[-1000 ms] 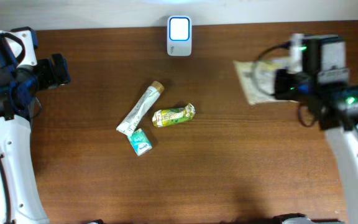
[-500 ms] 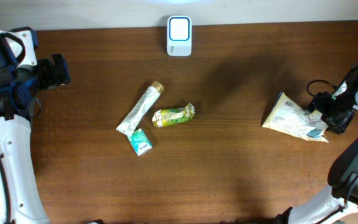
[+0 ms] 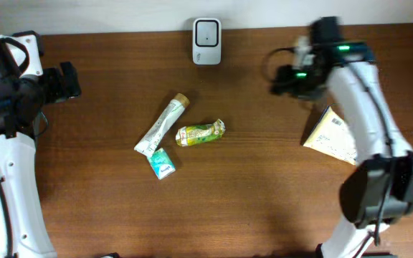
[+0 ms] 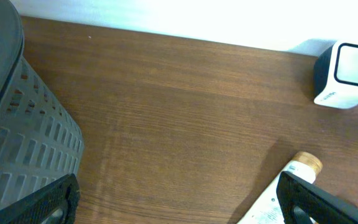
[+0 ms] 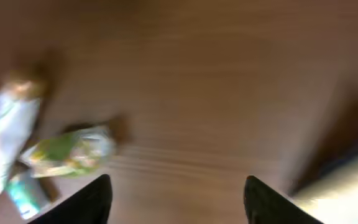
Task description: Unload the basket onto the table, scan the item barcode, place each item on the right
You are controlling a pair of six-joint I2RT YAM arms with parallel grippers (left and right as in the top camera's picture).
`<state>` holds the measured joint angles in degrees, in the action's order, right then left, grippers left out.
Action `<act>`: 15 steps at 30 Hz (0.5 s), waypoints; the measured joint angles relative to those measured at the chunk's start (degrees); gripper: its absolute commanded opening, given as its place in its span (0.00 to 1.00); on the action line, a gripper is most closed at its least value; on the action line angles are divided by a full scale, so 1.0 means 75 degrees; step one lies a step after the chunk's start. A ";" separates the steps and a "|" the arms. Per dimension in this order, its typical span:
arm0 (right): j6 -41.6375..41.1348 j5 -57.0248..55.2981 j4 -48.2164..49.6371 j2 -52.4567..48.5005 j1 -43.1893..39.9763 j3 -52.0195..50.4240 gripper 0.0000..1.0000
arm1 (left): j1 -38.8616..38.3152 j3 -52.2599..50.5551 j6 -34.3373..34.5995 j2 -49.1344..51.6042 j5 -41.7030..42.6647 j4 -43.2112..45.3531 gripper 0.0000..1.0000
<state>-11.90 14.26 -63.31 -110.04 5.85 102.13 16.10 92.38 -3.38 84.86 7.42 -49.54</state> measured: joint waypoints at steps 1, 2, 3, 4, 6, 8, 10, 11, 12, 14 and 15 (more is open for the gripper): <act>-0.0128 0.0102 0.0318 -0.0227 0.0764 -0.0009 0.27 | 0.0000 0.0000 0.0000 0.0000 0.0006 0.0000 0.99; -0.0219 0.0119 0.0577 -0.0379 0.1166 -0.0017 0.20 | 0.0000 0.0000 0.0000 0.0000 0.0003 0.0006 0.99; -0.0356 0.0137 0.0950 -0.0583 0.1594 -0.0017 0.15 | 0.0000 0.0000 0.0000 0.0000 0.0003 0.0000 0.99; -0.0484 0.0137 0.1239 -0.0740 0.1883 -0.0017 0.09 | 0.0000 0.0000 0.0000 0.0000 0.0003 -0.0006 0.99; -0.0947 0.0166 0.1953 -0.1346 0.2882 -0.0017 0.05 | 0.0000 0.0000 0.0000 0.0000 0.0003 0.0000 0.99; -0.1367 0.0204 0.2576 -0.1778 0.3526 -0.0020 0.14 | 0.0000 0.0000 0.0000 0.0000 0.0003 -0.0003 0.99; -0.1612 0.0227 0.2958 -0.2063 0.3914 -0.0023 0.20 | 0.0000 0.0000 0.0000 0.0000 0.0006 -0.0009 0.99; -0.1690 0.0233 0.3045 -0.2218 0.4118 -0.0023 0.22 | 0.0000 0.0000 0.0000 0.0000 0.0003 0.0000 0.99; -0.1754 0.0230 0.3054 -0.2305 0.4255 -0.0023 0.22 | 0.0000 0.0000 0.0000 0.0000 0.0006 0.0000 0.99; -0.1818 0.0251 0.2914 -0.2355 0.4371 -0.0023 0.22 | 0.0000 0.0000 0.0000 0.0000 0.0003 0.0000 0.99; -0.1816 0.0283 0.2544 -0.2355 0.4377 -0.0015 0.24 | 0.0000 0.0000 0.0000 0.0000 0.0003 0.0000 0.99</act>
<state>-25.52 16.38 -44.23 -127.70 38.68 102.02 16.10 92.38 -3.38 84.86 7.44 -49.54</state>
